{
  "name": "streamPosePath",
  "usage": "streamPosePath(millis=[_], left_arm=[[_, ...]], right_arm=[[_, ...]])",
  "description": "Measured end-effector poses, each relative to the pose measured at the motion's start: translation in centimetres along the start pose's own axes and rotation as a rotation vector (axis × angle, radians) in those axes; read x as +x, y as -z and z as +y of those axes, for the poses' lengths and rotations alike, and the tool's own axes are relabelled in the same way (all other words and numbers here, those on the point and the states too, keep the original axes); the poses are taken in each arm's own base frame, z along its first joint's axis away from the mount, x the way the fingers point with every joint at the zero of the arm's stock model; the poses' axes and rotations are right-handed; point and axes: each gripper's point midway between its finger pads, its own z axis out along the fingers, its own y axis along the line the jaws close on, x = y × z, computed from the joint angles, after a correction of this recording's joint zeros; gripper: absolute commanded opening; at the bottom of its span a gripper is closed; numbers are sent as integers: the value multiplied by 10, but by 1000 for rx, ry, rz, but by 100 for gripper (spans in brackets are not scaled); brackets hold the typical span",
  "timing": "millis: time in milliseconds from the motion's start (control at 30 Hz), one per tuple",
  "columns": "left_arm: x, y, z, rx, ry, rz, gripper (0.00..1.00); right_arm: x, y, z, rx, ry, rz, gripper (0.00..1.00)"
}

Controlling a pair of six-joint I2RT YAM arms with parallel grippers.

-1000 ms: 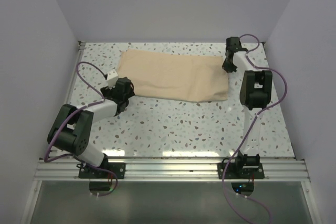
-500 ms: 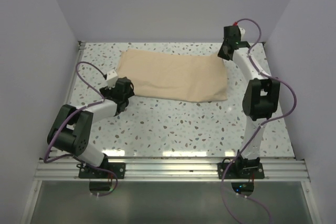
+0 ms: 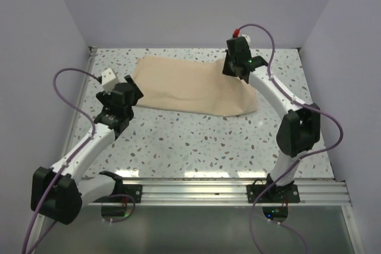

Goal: Open and lay out the surgical kit
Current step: Open the surgical kit at the center of the board.

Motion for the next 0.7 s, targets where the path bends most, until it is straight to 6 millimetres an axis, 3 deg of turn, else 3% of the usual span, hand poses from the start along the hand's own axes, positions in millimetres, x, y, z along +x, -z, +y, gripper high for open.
streamPosePath(millis=[100, 200, 400, 533, 567, 633, 667, 700], left_arm=[[-31, 20, -2, 34, 52, -56, 98], [-50, 37, 3, 55, 85, -92, 99], [-57, 54, 13, 53, 90, -90, 99], [-54, 62, 18, 51, 94, -75, 99], [-53, 64, 20, 53, 100, -73, 99], [-49, 67, 24, 55, 102, -68, 99], [-46, 68, 26, 56, 106, -67, 99], [-41, 68, 29, 54, 103, -62, 99]], right_arm=[[44, 40, 11, -61, 30, 36, 0], [84, 95, -11, -101, 6, 56, 0], [111, 188, -64, -181, -180, -59, 0], [129, 225, -86, -203, -275, -81, 0], [132, 229, -90, -205, -289, -83, 8], [141, 237, -97, -214, -325, -90, 62], [146, 240, -100, -217, -331, -89, 98], [149, 240, -100, -224, -327, -87, 98]])
